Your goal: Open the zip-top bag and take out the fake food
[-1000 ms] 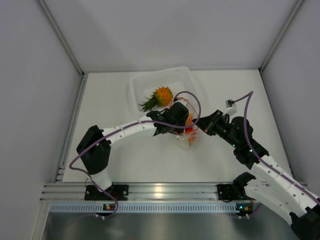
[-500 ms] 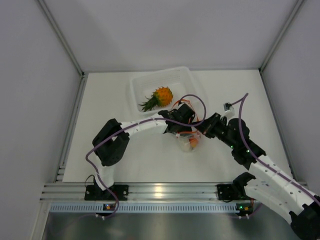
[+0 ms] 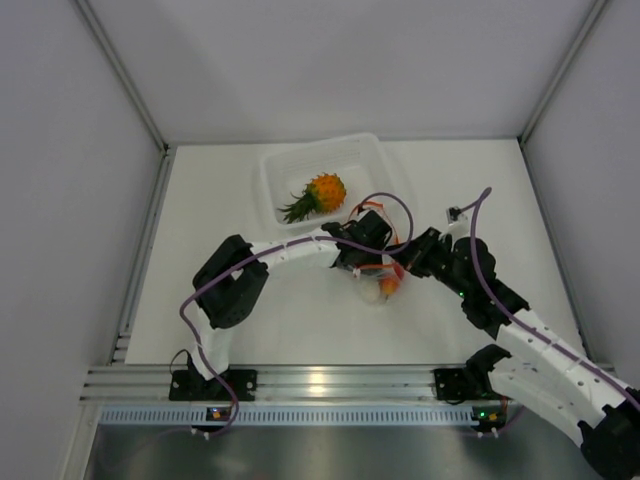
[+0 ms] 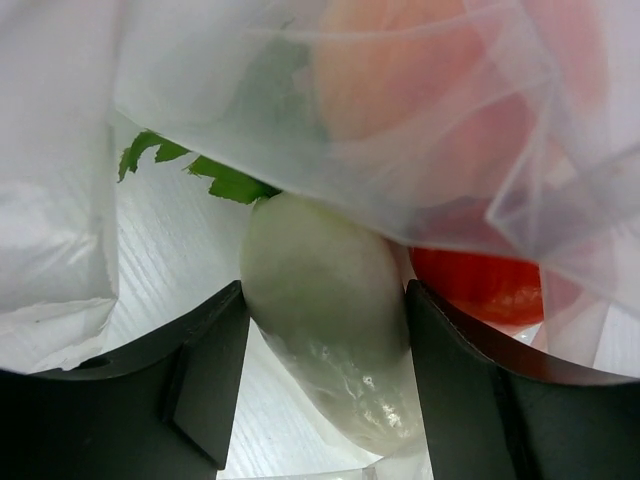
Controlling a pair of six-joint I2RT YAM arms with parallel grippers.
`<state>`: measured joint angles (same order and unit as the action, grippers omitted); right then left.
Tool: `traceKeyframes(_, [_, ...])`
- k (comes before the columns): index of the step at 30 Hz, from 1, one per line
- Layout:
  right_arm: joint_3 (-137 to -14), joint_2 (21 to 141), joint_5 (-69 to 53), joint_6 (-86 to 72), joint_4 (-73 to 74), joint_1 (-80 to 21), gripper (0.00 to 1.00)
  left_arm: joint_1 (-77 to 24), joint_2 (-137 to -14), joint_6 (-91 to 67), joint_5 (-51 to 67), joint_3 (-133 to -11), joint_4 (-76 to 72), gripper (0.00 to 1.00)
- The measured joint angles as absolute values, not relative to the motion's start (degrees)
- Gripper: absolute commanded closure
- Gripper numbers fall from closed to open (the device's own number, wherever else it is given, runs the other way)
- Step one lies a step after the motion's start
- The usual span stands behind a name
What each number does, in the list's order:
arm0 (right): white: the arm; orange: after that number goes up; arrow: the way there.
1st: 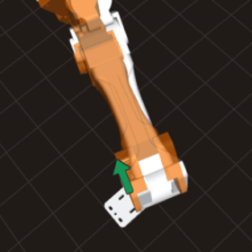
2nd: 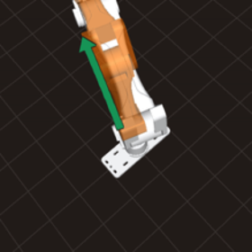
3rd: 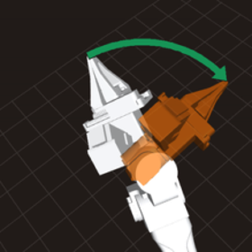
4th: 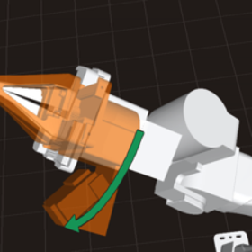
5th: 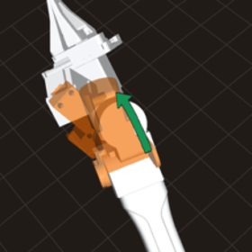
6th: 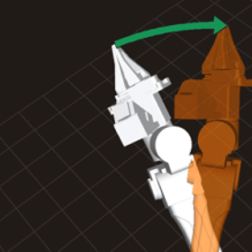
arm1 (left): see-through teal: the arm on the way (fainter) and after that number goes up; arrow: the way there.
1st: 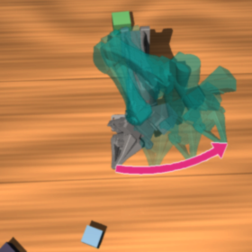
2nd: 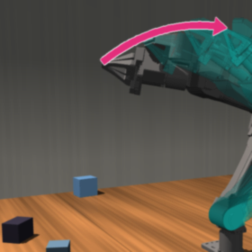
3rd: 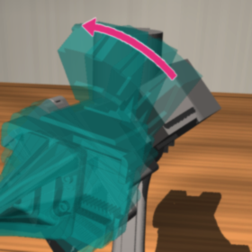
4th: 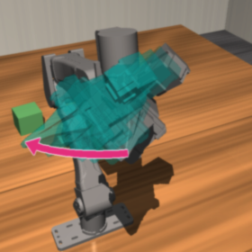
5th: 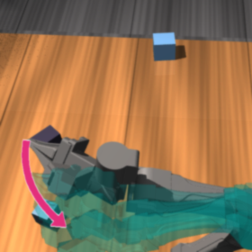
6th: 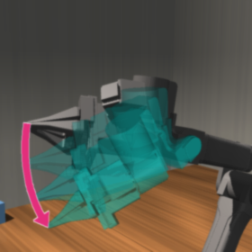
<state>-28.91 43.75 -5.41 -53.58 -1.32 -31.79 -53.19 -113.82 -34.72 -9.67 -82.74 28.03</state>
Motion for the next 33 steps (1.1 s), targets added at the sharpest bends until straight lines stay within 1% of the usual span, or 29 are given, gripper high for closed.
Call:
traceKeyframes(1, [-28.95, 43.92, -4.99, -52.93, -1.19, -31.79, 1.00, -53.17, -113.71, -34.81, -9.63, -82.70, 28.01, 0.97])
traceKeyframes(2, [-29.12, 44.25, -4.51, -51.99, -0.78, -31.79, 1.00, -53.15, -113.58, -34.81, -9.52, -82.46, 27.81, 1.00])
traceKeyframes(10, [-37.06, 48.18, 1.67, -42.89, 6.15, -31.73, 1.00, -52.84, -105.49, -34.41, -4.69, -73.84, 21.52, 1.00])
traceKeyframes(18, [-44.97, 51.96, 5.69, -34.83, 11.00, -31.73, 1.00, -52.93, -97.49, -33.15, -1.28, -66.78, 11.35, 1.00])
traceKeyframes(25, [-50.94, 57.74, 4.01, -28.62, 14.55, -31.75, 1.00, -52.99, -93.58, -31.53, 1.67, -59.77, 2.44, 1.00])
traceKeyframes(33, [-53.49, 58.17, 0.14, -22.61, 15.07, -31.73, 1.00, -53.01, -93.38, -28.77, 5.69, -59.59, -0.27, 1.00])
